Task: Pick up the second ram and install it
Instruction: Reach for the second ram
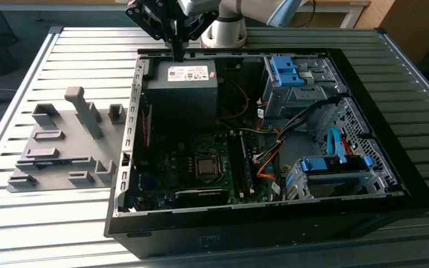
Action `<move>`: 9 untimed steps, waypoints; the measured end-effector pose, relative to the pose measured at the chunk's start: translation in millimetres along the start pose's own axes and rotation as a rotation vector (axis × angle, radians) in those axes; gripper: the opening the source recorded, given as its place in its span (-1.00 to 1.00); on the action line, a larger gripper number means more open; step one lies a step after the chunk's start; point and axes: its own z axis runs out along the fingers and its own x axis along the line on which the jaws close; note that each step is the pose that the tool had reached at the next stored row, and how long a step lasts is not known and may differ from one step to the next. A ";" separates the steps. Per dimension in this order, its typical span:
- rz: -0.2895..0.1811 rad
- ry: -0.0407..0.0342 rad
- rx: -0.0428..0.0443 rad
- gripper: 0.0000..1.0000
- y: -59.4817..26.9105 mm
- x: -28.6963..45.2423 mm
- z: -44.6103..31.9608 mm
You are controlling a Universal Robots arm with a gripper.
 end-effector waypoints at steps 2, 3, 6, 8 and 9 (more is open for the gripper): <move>0.000 0.0001 0.0000 -0.79 -0.1 1.5 0.0; 0.000 0.0000 0.0001 -0.79 -0.2 2.3 -0.1; 0.000 0.0001 0.0001 -0.79 -0.3 4.5 -0.1; 0.000 0.0001 0.0001 -0.79 -0.5 6.0 -0.1; 0.000 0.0001 0.0000 -0.79 -0.5 6.7 -0.1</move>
